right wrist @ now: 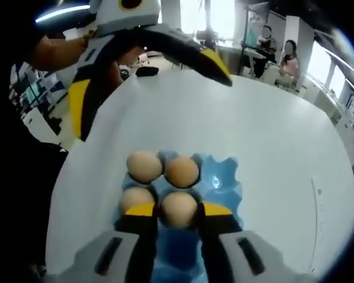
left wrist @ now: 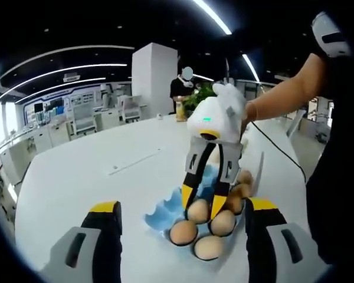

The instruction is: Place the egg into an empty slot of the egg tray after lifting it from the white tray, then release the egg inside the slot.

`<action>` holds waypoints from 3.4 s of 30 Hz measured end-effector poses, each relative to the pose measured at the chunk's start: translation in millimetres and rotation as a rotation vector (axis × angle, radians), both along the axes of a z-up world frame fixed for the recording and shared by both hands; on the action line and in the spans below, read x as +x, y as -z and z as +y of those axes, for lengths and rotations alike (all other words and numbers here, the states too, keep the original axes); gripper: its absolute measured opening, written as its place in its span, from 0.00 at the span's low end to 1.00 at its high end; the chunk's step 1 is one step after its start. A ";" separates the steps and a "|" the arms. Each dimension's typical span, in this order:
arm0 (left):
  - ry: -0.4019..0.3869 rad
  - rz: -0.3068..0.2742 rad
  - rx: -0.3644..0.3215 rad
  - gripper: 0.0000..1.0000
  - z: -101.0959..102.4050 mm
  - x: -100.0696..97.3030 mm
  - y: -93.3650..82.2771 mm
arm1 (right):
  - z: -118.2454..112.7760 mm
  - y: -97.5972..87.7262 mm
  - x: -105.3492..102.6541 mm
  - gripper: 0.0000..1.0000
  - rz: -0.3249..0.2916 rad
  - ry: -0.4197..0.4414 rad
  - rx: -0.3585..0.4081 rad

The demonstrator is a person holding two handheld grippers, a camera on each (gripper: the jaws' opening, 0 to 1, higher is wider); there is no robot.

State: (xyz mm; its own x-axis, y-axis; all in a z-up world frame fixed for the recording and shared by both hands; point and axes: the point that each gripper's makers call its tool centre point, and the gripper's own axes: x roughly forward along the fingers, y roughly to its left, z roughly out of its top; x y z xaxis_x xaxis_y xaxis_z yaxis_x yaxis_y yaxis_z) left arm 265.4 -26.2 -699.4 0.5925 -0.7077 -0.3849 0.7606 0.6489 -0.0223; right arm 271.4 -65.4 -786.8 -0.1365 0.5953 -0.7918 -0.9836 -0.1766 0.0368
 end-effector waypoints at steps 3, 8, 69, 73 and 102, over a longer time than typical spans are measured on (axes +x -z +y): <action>0.001 0.001 -0.007 0.88 -1.2 -0.6 -1.3 | -3.6 -1.7 -0.1 0.29 0.007 0.015 0.015; 0.006 -0.002 -0.007 0.87 -5.1 -0.3 -3.7 | -13.4 -6.8 -0.2 0.29 0.013 0.040 0.046; 0.040 -0.008 -0.021 0.85 -26.8 1.0 -13.2 | -294.3 -9.5 34.4 0.27 -0.104 0.560 -0.113; 0.036 -0.011 -0.025 0.85 -26.3 1.8 -14.0 | -307.3 -7.0 35.8 0.27 -0.124 0.549 -0.162; 0.022 0.003 -0.013 0.81 -19.1 3.7 -6.9 | -311.9 2.1 33.3 0.25 -0.023 0.469 -0.368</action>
State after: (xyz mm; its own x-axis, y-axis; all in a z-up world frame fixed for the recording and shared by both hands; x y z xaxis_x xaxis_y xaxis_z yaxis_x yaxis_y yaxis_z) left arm 269.2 -45.3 -692.5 0.5754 -0.7256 -0.3775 0.7747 0.6315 -0.0330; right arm 304.7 -377.2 -788.9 0.0940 0.2738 -0.9572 -0.9549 0.2969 -0.0089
